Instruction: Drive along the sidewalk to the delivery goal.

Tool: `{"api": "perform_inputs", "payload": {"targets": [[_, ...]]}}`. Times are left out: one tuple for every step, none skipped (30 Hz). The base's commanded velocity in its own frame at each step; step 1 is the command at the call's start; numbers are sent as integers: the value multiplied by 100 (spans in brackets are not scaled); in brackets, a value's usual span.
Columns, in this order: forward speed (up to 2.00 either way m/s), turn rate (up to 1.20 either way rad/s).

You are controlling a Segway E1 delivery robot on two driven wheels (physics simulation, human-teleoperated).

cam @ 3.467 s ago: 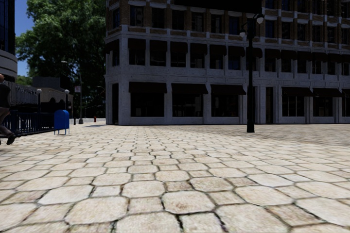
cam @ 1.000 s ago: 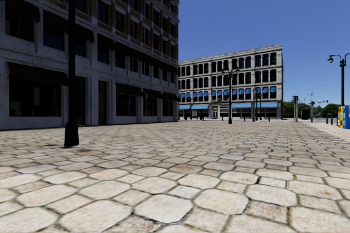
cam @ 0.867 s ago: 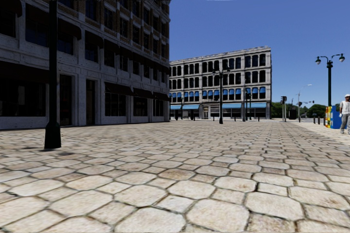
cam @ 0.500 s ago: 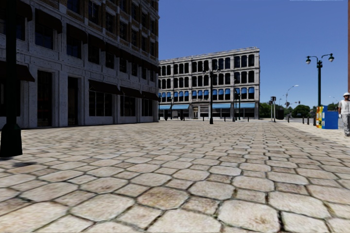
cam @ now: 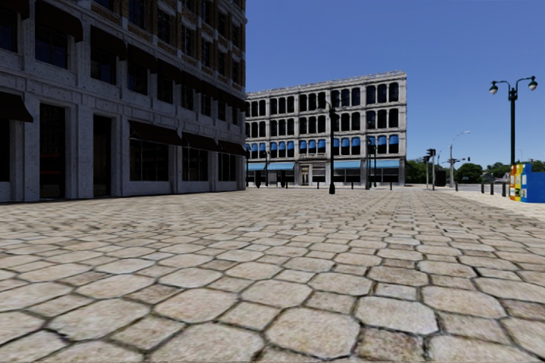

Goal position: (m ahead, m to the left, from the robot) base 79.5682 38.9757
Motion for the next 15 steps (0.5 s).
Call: {"api": "perform_inputs", "payload": {"targets": [[199,-28],[199,-32],[199,-33],[199,-33],[199,-33],[199,-33],[199,-33],[199,-33],[199,-35],[199,-35],[199,-39],[199,-39],[199,-39],[199,-39],[199,-39]]}}
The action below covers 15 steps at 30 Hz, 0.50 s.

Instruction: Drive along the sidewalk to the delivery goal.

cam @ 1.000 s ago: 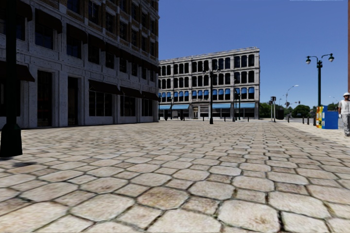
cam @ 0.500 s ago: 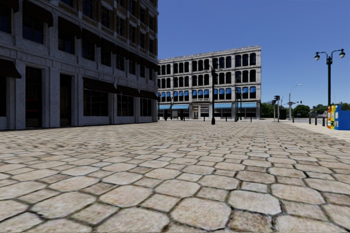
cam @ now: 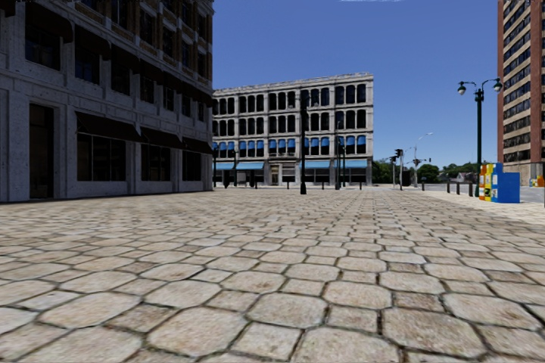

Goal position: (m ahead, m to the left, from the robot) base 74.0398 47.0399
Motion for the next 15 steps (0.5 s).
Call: {"api": "perform_inputs", "payload": {"targets": [[199,-39],[199,-39],[199,-39],[199,-39],[199,-39],[199,-39],[199,-39],[199,-39],[199,-39],[199,-39],[199,-39],[199,-39],[199,-39],[199,-39],[199,-39]]}}
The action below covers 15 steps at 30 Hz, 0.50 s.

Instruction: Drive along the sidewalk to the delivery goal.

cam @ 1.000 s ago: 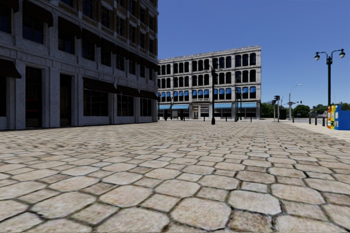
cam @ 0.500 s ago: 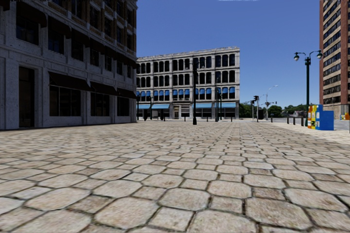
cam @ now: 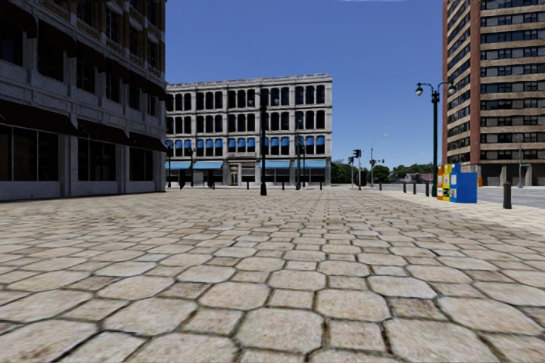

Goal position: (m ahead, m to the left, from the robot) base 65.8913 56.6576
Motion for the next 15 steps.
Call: {"api": "perform_inputs", "payload": {"targets": [[199,-39],[199,-39],[199,-39],[199,-39],[199,-39],[199,-39],[199,-39],[199,-39],[199,-39],[199,-39],[199,-39],[199,-39],[199,-39],[199,-39],[199,-25]]}}
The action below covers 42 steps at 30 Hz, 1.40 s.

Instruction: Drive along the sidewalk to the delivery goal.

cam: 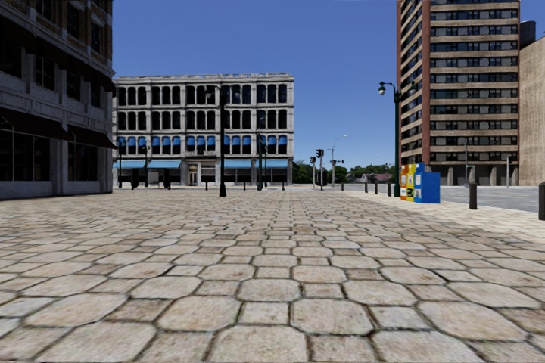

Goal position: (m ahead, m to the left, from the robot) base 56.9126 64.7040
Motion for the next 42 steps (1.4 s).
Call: {"api": "perform_inputs", "payload": {"targets": [[199,0],[199,0],[199,0],[199,0],[199,0],[199,0],[199,0],[199,0],[199,0],[199,0],[199,0],[199,0],[199,0],[199,0],[199,0],[199,0],[199,0],[199,0],[199,0],[199,0],[199,0],[199,0],[199,0],[199,0],[199,0],[199,0],[199,0],[199,0],[199,0],[199,0],[199,0],[199,0],[199,0],[199,0],[199,0],[199,0],[199,-4],[199,-18],[199,-32],[199,-37],[199,-37],[199,-38]]}}
